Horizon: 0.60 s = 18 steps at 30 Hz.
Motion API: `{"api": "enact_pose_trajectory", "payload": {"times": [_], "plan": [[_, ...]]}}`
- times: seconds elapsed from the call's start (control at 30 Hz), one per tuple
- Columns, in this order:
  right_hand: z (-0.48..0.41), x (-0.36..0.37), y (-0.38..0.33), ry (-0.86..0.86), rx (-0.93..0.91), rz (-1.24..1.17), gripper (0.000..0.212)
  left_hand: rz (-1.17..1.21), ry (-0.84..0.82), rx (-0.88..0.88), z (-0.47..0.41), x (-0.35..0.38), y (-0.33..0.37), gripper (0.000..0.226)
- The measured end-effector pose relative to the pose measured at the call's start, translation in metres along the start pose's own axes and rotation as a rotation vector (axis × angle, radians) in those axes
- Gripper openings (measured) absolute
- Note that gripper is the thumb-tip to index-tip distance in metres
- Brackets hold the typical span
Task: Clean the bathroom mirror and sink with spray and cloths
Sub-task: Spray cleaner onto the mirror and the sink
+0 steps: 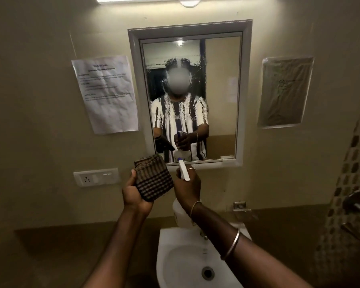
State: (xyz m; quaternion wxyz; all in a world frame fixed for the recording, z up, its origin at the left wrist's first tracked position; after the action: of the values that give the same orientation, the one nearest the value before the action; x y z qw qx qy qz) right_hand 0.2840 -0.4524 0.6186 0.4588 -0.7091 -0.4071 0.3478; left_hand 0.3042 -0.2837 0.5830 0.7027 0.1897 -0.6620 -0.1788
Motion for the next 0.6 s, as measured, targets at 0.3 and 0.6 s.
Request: {"api": "enact_pose_trajectory", "payload": {"times": [0.3, 0.6], "plan": [[-0.003, -0.014, 0.016, 0.055, 0.014, 0.004, 0.021, -0.016, 0.031, 0.007, -0.003, -0.015, -0.005, 0.052], [-0.025, -0.085, 0.038, 0.27, 0.05, 0.032, 0.026, 0.0, 0.011, -0.061, -0.008, -0.005, -0.037, 0.051]]}}
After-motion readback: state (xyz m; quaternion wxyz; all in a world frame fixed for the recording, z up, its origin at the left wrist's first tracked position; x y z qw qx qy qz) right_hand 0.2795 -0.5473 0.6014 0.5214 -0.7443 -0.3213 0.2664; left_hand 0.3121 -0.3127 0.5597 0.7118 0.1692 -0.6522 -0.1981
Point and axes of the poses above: each hand's wrist, its own z-axis away from the middle knuckle, its own x-axis out of the palm, y = z × x, the point moved 9 cm from there along -z, towards the middle knuckle, and after that the axes turned 6 degrees about z, right-handed, at the moved point
